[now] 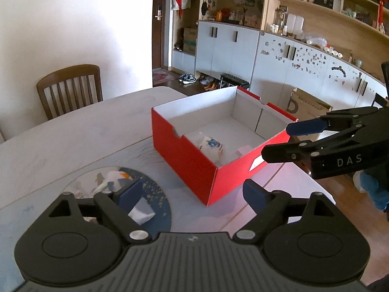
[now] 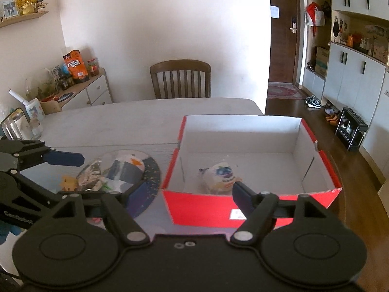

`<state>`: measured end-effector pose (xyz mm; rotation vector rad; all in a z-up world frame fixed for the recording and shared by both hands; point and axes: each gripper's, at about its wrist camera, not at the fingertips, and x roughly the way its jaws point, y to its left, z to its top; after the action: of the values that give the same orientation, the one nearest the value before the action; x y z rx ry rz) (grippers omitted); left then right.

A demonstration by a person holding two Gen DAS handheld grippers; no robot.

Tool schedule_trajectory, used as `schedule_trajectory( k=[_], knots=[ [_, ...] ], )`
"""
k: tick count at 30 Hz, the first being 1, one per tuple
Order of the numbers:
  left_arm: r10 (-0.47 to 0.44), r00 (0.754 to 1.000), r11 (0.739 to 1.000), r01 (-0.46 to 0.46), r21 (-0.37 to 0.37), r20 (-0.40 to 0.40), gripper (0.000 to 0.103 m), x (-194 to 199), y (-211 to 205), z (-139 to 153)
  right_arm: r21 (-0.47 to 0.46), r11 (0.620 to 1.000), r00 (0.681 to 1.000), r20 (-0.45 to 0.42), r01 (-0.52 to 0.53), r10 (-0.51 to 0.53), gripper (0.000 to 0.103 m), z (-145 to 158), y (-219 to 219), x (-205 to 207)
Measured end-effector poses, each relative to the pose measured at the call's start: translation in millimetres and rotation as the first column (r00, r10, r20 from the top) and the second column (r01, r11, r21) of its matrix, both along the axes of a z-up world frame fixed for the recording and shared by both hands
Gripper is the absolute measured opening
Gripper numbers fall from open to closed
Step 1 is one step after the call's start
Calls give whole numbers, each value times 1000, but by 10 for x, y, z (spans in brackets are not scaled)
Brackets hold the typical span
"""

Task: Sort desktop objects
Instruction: 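Withdraw both tools from the box back toward the item pile, then grasp the plush bunny keychain with left tool while right tool grasps white USB cable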

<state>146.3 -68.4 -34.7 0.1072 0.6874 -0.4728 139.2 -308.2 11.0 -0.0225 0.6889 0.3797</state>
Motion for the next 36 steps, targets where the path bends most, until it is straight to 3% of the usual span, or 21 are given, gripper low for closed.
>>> schedule_trajectory(
  k=[2, 19, 36],
  knots=[
    [4, 1000, 1000, -4, -6, 3, 103, -52, 89, -8, 0, 1000, 1000, 2, 2, -2, 77, 1, 68, -33],
    [25, 999, 1000, -25, 0, 25, 103, -485, 943, -253, -20, 1000, 1000, 12, -5, 6, 77, -139, 731, -399],
    [0, 998, 998, 4, 66, -66, 103, -713, 1484, -810, -37, 998, 997, -54, -50, 48, 77, -475, 1490, -623]
  ],
)
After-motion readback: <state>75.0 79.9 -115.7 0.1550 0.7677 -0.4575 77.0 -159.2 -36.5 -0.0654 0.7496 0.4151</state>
